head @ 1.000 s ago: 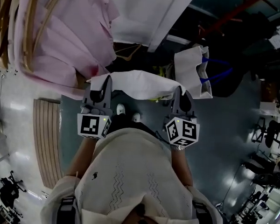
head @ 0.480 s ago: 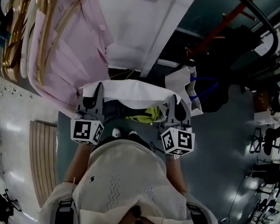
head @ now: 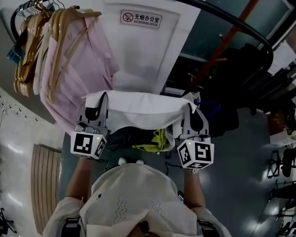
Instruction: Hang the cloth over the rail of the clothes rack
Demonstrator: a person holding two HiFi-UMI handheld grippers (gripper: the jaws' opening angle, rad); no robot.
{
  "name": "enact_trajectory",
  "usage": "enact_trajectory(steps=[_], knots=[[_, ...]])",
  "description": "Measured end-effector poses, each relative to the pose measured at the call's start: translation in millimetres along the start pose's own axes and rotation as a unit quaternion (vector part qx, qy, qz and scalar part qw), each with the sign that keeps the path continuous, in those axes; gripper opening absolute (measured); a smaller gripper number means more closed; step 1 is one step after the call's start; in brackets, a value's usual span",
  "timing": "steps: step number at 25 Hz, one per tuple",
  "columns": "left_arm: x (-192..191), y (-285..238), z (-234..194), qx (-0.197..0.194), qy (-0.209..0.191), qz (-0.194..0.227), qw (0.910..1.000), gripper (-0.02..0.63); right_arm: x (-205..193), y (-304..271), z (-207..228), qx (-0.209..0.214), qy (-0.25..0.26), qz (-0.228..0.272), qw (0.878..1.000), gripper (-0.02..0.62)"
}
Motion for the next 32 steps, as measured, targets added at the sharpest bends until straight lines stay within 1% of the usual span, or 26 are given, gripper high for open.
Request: enact_trajectory(steps=[3,7,9,16,19,22,27,30,32], knots=[[22.7,-13.4,1.1,-0.015,-0.023,0.014,0.9995,0.015,24.5,-6.0,8.9,0.004,0.011,0.012,1.000,0.023],[50.5,-35.5,-8.1,0.005,-0.050,-0.011,0.9987,0.015,59.1,-19.7,17.1,0.038,-0.017,0.028,0.999,0.023],[70.0,-44.0,-11.0,0.004,-0.060,-0.008,0.9982,0.015,77.4,-27.4,20.2,0.053,-0.019,0.029,0.998,0.023],[139.7,-68.3,-8.2,-0.018,-0.105,0.027,0.9939,0.015,149.9,-38.9,31.2,0.085,0.017,0.050,0.995,0.023],[162.1,-76.6,-7.7,-0.020,-0.112,0.015,0.9934,0.015,177.8,-41.9,33.8,0.099,0.031,0.057,0.993,0.023],[185.2,-80.8,-5.8,-0.037,-0.122,0.004,0.9918,0.015,202.1,-43.0,34.7,0.115,0.042,0.059,0.991,0.023],[236.7,-91.9,-6.9,-0.068,-0.172,0.017,0.9825,0.015,254.1,-48.2,35.7,0.166,0.020,0.073,0.983,0.023],[266.8,-99.0,-5.9,-0.082,-0.203,0.032,0.9752,0.017,283.5,-52.1,36.6,0.176,0.032,0.073,0.981,0.023],[284.9,-105.3,-5.1,-0.082,-0.232,0.041,0.9684,0.015,301.7,-55.3,37.0,0.175,0.053,0.074,0.980,0.023]])
Point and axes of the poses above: the fingertips, and each gripper's own axes: y backward along the fingers, z to its right, x out of its top, the point moved 1 cm from there along y, backward along the fingers, and after that the axes turned 12 degrees about x, right-handed, at the moved point
